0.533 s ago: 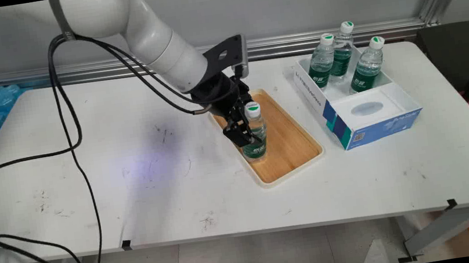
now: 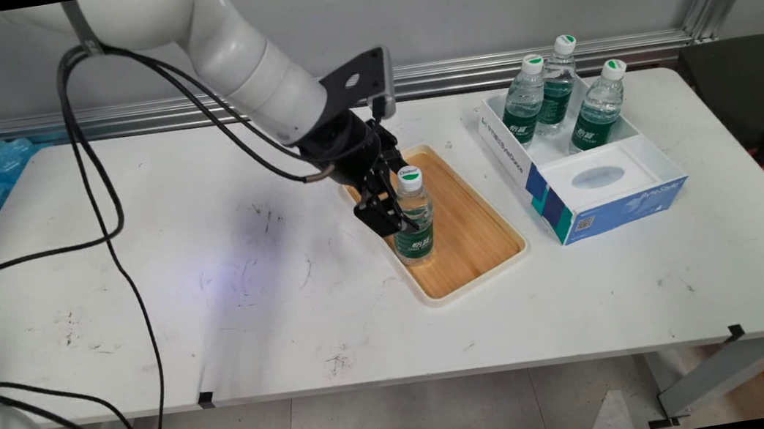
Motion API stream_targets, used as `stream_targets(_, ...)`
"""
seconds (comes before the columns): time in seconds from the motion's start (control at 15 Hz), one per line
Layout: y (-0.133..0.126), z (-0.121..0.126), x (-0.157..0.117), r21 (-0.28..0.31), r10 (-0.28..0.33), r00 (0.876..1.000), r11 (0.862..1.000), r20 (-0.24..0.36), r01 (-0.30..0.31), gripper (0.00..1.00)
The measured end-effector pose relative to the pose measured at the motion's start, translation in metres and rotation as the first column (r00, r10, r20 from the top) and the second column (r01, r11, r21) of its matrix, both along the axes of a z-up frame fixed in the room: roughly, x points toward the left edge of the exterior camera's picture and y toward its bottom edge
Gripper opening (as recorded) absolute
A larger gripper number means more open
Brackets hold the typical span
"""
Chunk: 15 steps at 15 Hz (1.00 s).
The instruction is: Pick up the green bottle from the white box
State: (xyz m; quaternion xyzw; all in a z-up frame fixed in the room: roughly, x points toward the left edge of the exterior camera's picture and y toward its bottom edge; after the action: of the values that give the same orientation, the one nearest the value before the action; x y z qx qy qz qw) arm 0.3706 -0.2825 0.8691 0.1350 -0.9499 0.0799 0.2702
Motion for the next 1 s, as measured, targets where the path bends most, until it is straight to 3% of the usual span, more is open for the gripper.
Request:
stream_targets(0.33,0.004,0.033,0.006,0.010,0.032,0.999,0.999,0.012,-0.032,1.00)
stream_targets(0.6,0.003,0.076,0.009,0.016,0.099,0.995,0.995,0.021,-0.099,1.00)
stream_targets(1.0,-0.018,0.117,-0.002,0.008,0.266,0.964,0.964,0.002,-0.266,1.00)
